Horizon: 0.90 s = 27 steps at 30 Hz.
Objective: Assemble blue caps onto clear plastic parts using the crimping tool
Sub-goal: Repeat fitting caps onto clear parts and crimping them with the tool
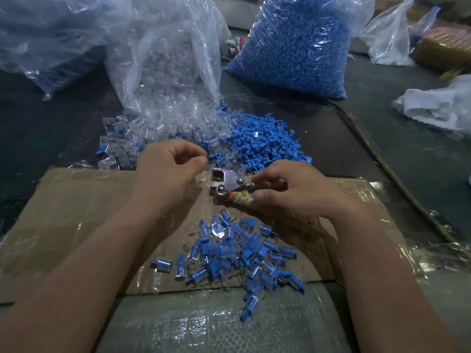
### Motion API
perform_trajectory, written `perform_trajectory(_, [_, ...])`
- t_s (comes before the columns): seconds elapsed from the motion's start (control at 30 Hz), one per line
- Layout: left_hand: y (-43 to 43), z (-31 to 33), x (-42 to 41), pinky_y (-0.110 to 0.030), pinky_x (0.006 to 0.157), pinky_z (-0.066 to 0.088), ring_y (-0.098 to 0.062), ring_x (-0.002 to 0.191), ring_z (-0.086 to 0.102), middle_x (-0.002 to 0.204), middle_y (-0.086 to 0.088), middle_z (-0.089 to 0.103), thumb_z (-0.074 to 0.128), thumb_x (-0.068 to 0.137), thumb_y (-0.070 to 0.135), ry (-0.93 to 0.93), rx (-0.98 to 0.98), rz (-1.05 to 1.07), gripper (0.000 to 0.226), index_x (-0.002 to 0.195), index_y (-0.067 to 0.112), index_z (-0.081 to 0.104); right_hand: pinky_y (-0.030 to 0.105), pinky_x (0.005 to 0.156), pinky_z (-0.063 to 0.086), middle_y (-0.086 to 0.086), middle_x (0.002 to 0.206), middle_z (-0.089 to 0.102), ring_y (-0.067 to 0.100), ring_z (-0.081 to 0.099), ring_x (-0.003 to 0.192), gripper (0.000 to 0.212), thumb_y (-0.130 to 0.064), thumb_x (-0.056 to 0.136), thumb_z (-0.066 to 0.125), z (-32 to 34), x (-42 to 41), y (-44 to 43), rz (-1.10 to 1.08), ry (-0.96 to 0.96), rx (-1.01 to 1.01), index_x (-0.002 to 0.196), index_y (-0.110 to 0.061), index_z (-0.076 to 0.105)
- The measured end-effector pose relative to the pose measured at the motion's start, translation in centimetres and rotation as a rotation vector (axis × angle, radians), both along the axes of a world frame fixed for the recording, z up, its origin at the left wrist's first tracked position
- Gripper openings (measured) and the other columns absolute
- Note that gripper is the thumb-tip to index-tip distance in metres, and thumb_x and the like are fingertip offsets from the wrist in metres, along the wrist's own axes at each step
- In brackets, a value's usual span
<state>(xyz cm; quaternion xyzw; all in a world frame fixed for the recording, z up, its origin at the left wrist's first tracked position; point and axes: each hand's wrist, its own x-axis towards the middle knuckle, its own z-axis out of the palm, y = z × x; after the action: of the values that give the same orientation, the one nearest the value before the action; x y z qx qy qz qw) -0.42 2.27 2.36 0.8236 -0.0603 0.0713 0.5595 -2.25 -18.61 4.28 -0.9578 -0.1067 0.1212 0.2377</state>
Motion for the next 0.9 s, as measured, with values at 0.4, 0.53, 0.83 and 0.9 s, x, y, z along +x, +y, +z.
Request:
perform_trajectory(0.4, [-0.1,-2.4,1.6,-0.017,0.094,0.02,-0.011,0.114,0.041,0.124,-0.004,0.053,0.053,0.089,0.008,-0.182,0.512,-0.078,0.035,0.123,0.015,0.057,0.028,0.098,0.033,-0.004,0.119,0.052,0.011,0.044,0.112,0.032,-0.031,0.089,0.056,-1.9,1.6,1.1,-0.167,-0.332,-0.002,0.12,-0.02,0.057])
perform_trajectory(0.53, [0.0,-2.6,2.0,-0.018,0.095,0.018,-0.015,0.122,0.039,0.13,-0.003,0.049,0.051,0.091,0.009,-0.137,0.534,-0.113,0.039,0.129,0.018,0.052,0.028,0.098,0.031,-0.003,0.127,0.049,0.013,0.041,0.118,0.034,-0.029,0.092,0.05,-2.6,2.4,1.4,-0.159,-0.257,-0.084,0.125,-0.021,0.054])
perform_trajectory(0.83, [-0.3,-1.8,2.2,-0.025,0.098,0.027,-0.018,0.117,0.043,0.125,-0.005,0.051,0.051,0.091,0.01,-0.085,0.476,-0.079,0.039,0.129,0.017,0.052,0.022,0.077,0.032,-0.006,0.097,0.04,0.008,0.041,0.089,0.021,-0.021,0.088,0.057,-2.7,2.9,1.3,-0.227,-0.254,-0.06,0.108,-0.022,0.063])
perform_trajectory(0.9, [-0.7,-1.6,2.5,-0.028,0.097,0.029,-0.019,0.116,0.043,0.125,-0.005,0.049,0.05,0.091,0.011,-0.065,0.486,-0.078,0.041,0.132,0.019,0.049,0.022,0.077,0.032,-0.006,0.098,0.04,0.008,0.04,0.09,0.022,-0.022,0.088,0.057,-2.6,2.9,1.3,-0.233,-0.253,-0.06,0.11,-0.021,0.062])
